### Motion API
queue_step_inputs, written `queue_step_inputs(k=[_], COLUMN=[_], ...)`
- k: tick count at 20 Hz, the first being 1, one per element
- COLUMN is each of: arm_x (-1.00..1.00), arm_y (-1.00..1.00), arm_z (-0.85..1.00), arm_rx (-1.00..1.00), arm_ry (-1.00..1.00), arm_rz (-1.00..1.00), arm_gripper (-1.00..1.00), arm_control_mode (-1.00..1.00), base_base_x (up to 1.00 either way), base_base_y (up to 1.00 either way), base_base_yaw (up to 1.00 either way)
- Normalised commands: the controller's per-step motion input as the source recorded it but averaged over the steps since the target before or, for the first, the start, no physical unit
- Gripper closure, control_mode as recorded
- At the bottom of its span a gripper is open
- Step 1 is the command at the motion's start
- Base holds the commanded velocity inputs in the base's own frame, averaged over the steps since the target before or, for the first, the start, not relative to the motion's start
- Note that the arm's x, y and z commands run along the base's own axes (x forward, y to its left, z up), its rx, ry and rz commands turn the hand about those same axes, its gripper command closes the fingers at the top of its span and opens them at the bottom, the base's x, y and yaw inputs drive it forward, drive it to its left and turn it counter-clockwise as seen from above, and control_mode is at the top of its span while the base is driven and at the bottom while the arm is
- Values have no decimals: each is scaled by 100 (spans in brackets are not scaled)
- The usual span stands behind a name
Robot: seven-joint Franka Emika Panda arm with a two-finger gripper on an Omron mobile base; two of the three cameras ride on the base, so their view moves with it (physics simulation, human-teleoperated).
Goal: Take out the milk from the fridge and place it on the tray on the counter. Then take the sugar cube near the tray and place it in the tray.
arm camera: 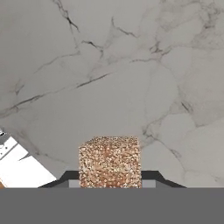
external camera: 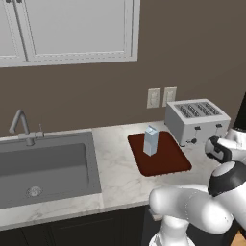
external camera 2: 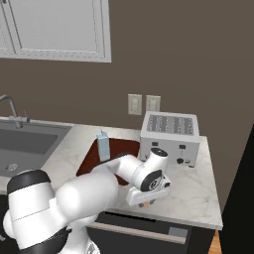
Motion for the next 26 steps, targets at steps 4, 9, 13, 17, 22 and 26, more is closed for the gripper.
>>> queue_step_inputs(k=[4,9,13,17,22,26], arm_x=[-49,-34,-4,26,61,57], arm_y=[18,47,90,94,65,15], arm_z=[44,97,62,16,6,3], arm_rx=[0,0,-4,-10,-12,-9], arm_ry=[-1,-1,-17,-22,-1,3], arm_rz=[0,0,0,-6,-5,-6], arm_gripper=[100,100,100,100,100,100], arm_control_mode=[-100,-100,-100,-100,-100,-100], base_base_x=[0,0,0,0,0,0], base_base_y=[0,0,0,0,0,0], base_base_yaw=[0,0,0,0,0,0])
